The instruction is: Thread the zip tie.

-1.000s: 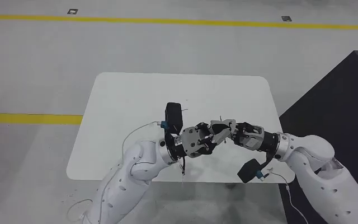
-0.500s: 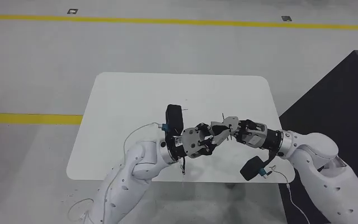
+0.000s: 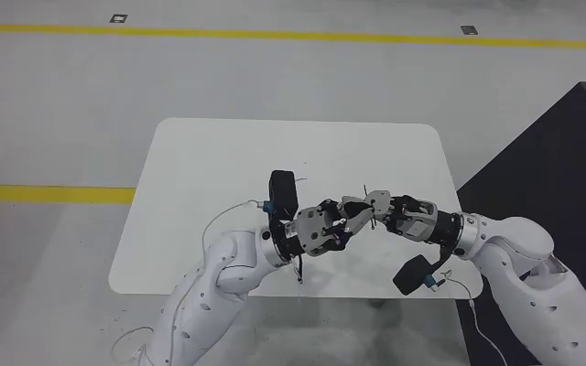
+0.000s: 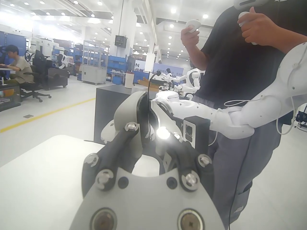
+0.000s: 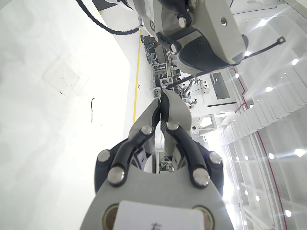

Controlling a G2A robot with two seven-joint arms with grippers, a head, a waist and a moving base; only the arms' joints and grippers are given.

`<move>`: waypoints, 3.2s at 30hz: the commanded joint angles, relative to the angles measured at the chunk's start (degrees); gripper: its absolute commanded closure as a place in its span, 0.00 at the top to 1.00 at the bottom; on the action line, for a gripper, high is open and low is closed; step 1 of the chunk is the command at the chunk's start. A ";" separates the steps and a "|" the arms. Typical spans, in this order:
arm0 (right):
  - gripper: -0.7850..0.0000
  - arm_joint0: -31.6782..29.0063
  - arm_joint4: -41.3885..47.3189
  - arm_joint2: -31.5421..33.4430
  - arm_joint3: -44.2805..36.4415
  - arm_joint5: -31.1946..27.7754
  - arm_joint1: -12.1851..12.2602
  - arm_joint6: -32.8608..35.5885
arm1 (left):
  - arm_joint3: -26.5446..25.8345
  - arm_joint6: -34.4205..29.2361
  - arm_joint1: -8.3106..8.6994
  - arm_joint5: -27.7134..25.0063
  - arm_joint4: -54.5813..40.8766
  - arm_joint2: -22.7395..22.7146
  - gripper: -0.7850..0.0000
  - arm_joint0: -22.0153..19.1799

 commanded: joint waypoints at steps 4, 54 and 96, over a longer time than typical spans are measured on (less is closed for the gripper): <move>0.00 0.00 0.00 0.00 0.00 0.00 0.00 0.00 | -0.10 -0.31 0.09 -0.12 -0.03 -0.51 0.00 0.52; 0.00 -0.27 4.36 -0.04 0.07 -1.76 -0.20 1.83 | -1.54 6.19 0.19 -0.92 15.89 -1.85 0.00 1.14; 0.00 1.68 9.24 -1.35 2.00 -6.05 -0.07 1.55 | -1.83 22.58 1.11 4.06 41.28 -0.25 0.00 0.44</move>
